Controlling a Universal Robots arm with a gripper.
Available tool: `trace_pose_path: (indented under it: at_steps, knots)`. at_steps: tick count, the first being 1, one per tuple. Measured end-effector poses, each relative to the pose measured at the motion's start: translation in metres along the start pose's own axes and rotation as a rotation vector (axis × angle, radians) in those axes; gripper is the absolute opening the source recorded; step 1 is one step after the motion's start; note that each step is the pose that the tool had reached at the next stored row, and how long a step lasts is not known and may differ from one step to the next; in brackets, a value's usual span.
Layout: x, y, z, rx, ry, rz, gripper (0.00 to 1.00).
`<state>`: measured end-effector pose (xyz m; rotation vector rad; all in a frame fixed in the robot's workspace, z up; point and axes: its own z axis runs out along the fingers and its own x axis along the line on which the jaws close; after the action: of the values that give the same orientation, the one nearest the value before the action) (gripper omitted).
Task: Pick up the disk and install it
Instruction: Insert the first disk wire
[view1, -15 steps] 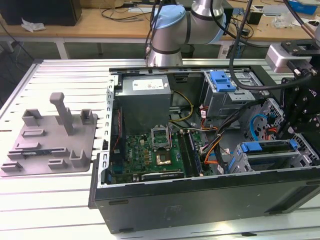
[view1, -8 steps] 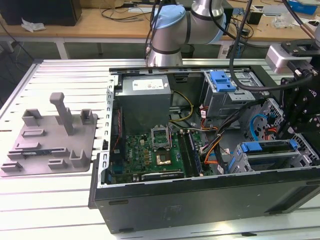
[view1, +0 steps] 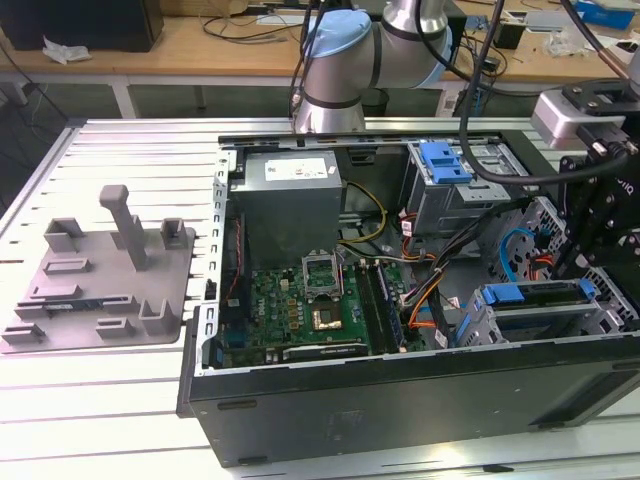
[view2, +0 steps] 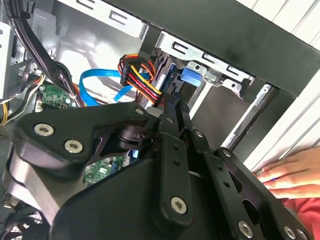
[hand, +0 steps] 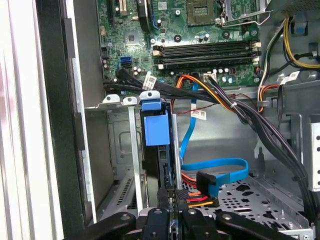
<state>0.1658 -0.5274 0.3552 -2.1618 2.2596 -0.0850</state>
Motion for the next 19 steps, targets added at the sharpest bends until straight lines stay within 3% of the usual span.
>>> trace_pose_path:
  at_steps: [5,6,9,19]
  knots:
    - [0.002,-0.0001,0.0001,-0.0002,-0.0078,-0.003,0.16]
    - [0.0029,-0.0001,0.0001,-0.0005,-0.0135,-0.003,0.16]
    - [0.0075,-0.0003,0.0003,-0.0017,-0.0428,-0.003,0.16]
    - [0.0077,-0.0003,0.0005,-0.0017,-0.0431,-0.003,0.16]
